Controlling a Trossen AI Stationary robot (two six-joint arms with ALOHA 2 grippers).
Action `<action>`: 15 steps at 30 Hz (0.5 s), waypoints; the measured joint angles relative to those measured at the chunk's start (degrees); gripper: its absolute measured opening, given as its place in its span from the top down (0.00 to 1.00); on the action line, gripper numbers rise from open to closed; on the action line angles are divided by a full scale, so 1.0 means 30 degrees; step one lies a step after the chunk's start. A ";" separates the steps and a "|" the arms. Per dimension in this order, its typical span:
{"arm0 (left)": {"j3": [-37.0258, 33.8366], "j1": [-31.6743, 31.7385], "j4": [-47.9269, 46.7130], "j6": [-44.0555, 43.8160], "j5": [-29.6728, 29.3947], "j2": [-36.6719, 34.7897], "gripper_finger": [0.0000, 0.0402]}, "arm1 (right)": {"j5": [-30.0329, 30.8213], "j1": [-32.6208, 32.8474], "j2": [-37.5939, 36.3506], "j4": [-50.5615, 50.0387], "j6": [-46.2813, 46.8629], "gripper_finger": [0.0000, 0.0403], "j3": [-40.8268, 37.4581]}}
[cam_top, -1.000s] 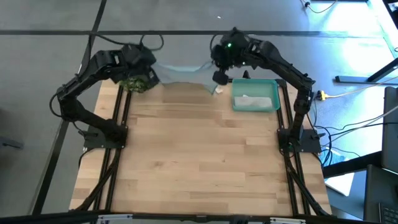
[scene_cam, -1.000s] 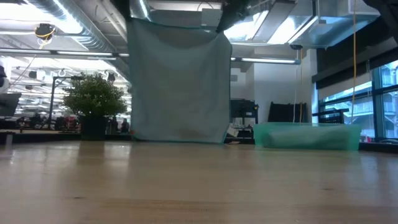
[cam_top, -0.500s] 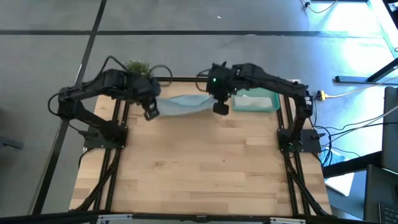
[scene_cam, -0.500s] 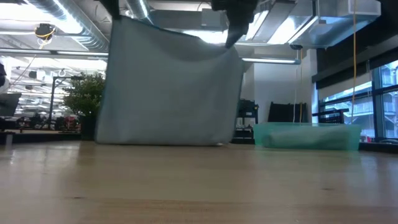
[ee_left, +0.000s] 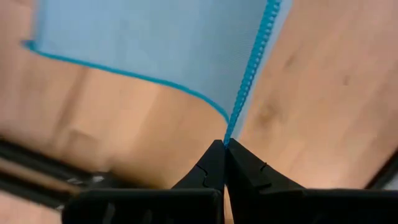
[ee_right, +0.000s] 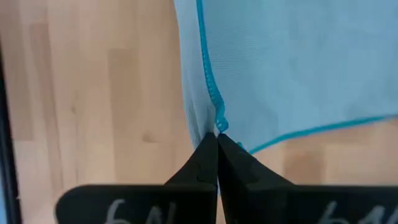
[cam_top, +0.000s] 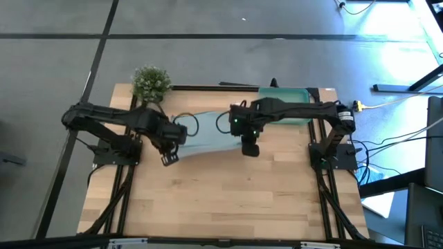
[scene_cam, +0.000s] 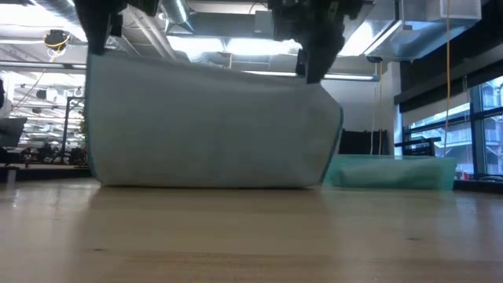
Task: Roll microfiber towels into tight, uniform cylinder then place into a basket
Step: Roll the blue microfiber towel
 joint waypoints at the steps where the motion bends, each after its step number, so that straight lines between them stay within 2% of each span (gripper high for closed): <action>1: -0.0442 -0.0222 0.0573 -0.0037 0.0357 0.0000 1.00 | -0.0413 0.0117 0.0000 0.0461 0.0000 1.00 -0.0399; 4: -0.1642 -0.0640 0.2100 -0.0129 0.0793 0.0007 1.00 | -0.1059 0.0200 0.0007 0.1616 0.0011 1.00 -0.1263; 9: -0.3131 -0.0349 0.2649 -0.0853 0.0550 0.0029 1.00 | -0.0461 -0.0226 0.0007 0.3437 -0.0502 1.00 -0.2446; 15: -0.4490 0.0889 0.2683 -0.2206 -0.1573 0.0029 1.00 | -0.0196 -0.1641 0.0007 0.6768 -0.1449 1.00 -0.4177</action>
